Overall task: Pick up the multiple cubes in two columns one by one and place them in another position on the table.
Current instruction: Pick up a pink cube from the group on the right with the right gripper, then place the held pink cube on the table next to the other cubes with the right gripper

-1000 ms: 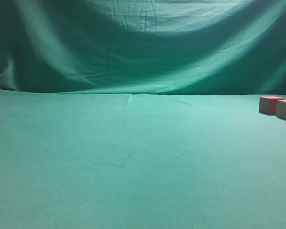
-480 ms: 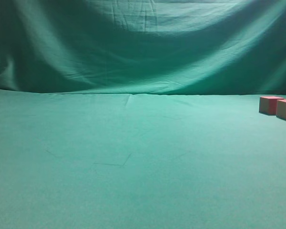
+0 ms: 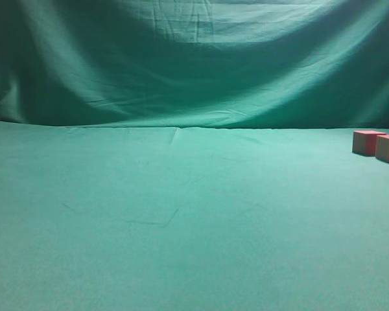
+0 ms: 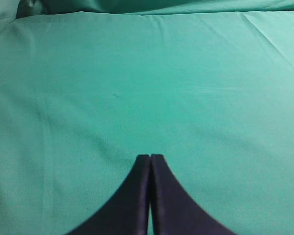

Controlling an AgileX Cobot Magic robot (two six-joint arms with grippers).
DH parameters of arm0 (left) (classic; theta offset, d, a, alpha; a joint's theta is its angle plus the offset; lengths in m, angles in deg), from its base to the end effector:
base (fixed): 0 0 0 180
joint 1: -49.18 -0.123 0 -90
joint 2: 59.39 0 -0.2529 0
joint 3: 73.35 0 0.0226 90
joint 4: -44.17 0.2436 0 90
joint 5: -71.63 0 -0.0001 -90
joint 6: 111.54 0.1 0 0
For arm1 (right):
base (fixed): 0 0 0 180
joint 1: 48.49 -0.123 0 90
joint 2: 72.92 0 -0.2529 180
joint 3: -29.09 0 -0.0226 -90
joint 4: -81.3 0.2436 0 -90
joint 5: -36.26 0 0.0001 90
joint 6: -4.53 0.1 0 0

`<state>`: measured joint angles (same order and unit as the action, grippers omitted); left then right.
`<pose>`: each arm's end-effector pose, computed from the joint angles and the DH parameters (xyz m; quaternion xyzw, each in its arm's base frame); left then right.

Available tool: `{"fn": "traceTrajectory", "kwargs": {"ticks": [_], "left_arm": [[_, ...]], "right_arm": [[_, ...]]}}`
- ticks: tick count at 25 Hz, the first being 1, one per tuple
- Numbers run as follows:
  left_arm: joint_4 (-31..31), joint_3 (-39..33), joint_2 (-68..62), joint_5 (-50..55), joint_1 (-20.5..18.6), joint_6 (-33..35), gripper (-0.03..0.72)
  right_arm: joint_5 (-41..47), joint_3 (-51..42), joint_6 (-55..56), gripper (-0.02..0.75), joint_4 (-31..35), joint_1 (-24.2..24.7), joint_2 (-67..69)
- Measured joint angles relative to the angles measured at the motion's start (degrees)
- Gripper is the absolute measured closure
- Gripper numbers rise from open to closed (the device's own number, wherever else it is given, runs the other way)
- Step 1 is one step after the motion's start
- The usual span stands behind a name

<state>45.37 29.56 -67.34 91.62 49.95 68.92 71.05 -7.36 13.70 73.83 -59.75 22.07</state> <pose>0.0868 -0.0004 0.1755 0.0141 0.7934 0.0072 0.6085 0.2404 0.0403 0.1339 -0.0667 0.9896 -0.0214 0.1254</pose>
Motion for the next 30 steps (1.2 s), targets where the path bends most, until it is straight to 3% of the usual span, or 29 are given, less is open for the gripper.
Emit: {"fn": "traceTrajectory", "kwargs": {"ticks": [5, 10, 15, 21, 25, 30], "left_arm": [[0.0, 0.0, 0.0, 0.0, 0.0, 0.0, 0.688], [0.0, 0.0, 0.0, 0.0, 0.0, 0.0, 0.688], [0.0, 0.0, 0.0, 0.0, 0.0, 0.0, 0.688], [0.0, 0.0, 0.0, 0.0, 0.0, 0.0, 0.688], [0.0, 0.0, 0.0, 0.0, 0.0, 0.0, 0.688], [0.0, 0.0, 0.0, 0.0, 0.0, 0.0, 0.688]], "right_arm": [[-1.51, 0.05, 0.0, 0.241, 0.0, 0.0, 2.42], [-1.99, 0.13, 0.12, 0.478, 0.0, 0.0, 2.69], [-0.96, 0.55, 0.35, 0.476, -0.04, -0.02, 2.69], [12.07, 8.59, 0.35, 0.476, 0.68, -0.02, 2.69], [21.19, 15.79, -5.0, 0.476, 6.67, -0.02, 2.69], [25.91, 22.22, -16.46, 0.476, 21.81, -0.02, 2.69]]}}
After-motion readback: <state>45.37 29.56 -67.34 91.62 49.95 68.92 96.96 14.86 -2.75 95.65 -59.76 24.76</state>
